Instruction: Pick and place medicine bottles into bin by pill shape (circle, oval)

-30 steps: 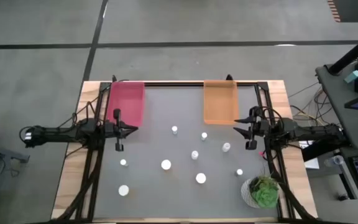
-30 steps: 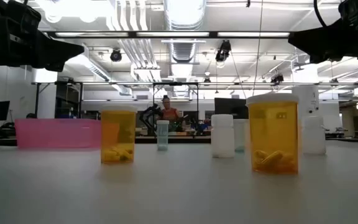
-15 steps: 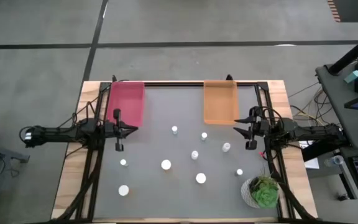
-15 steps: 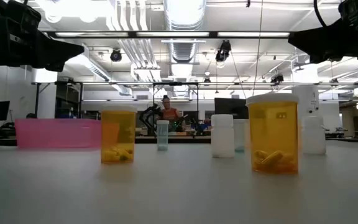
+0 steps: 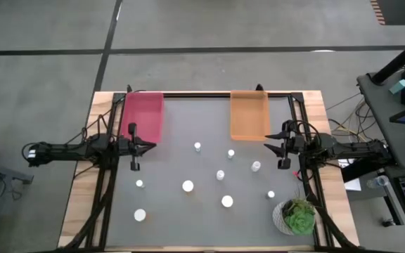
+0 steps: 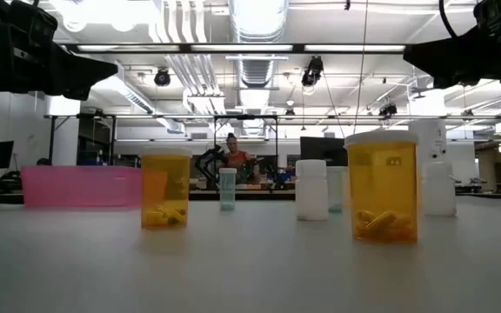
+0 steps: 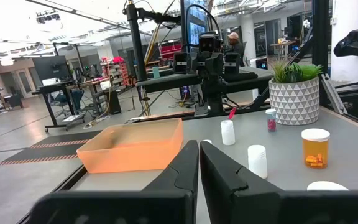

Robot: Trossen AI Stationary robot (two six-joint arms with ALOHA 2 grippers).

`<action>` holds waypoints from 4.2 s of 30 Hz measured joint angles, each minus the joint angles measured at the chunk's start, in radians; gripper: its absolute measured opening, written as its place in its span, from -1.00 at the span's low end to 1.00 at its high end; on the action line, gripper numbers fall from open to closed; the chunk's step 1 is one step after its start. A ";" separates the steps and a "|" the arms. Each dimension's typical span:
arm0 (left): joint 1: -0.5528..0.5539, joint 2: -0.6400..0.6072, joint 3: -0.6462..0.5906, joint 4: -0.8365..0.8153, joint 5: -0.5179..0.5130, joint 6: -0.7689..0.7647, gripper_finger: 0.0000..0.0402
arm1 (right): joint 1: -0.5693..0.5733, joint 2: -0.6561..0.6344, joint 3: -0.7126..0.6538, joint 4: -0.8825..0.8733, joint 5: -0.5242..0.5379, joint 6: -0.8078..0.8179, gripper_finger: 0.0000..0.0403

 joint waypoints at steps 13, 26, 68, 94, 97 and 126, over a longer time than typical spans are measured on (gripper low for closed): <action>0.000 0.000 0.000 0.000 0.000 0.000 -1.00 | 0.000 0.000 0.000 0.000 0.000 0.000 -0.30; 0.000 0.000 0.000 0.000 0.000 0.000 -1.00 | 0.000 0.000 0.000 0.000 0.000 0.000 -0.30; 0.000 0.000 0.000 0.309 -0.018 -0.201 -1.00 | 0.000 0.000 0.000 0.056 0.054 0.525 -0.30; 0.000 0.034 0.000 0.596 -0.223 -0.077 -1.00 | 0.000 0.253 0.000 0.301 0.235 0.355 -0.30; 0.000 0.055 0.000 0.598 -0.248 -0.110 -1.00 | 0.000 0.283 0.000 0.320 0.242 0.341 -0.30; 0.001 0.510 0.211 0.803 -0.167 -0.020 -1.00 | 0.001 0.924 0.476 0.309 0.223 0.251 -0.30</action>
